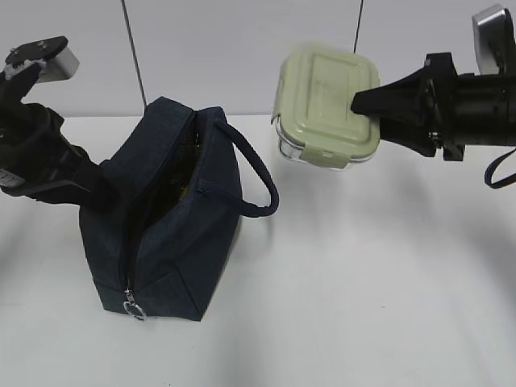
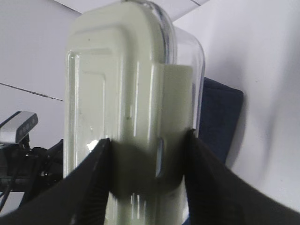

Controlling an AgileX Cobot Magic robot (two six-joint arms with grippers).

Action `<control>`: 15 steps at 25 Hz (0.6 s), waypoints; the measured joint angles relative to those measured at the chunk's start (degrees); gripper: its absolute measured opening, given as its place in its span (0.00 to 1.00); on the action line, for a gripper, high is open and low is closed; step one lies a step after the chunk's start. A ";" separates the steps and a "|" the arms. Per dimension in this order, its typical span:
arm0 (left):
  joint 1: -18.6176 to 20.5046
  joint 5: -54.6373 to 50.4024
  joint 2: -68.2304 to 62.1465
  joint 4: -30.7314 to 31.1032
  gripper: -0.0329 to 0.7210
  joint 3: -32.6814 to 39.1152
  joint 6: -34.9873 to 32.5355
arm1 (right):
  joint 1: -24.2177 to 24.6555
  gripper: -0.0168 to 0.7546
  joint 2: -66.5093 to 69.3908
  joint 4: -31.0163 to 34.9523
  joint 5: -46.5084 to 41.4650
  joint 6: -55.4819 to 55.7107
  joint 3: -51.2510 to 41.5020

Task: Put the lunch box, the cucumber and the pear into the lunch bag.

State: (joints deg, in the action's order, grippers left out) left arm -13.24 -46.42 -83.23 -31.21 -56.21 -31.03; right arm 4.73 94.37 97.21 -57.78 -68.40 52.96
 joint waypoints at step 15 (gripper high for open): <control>0.00 0.69 0.00 0.11 0.05 0.00 0.04 | -18.83 0.46 -0.31 0.93 12.38 2.15 13.06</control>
State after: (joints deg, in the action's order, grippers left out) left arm -13.24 -45.73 -83.23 -31.10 -56.21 -30.99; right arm -14.09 94.06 98.14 -45.40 -66.25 66.02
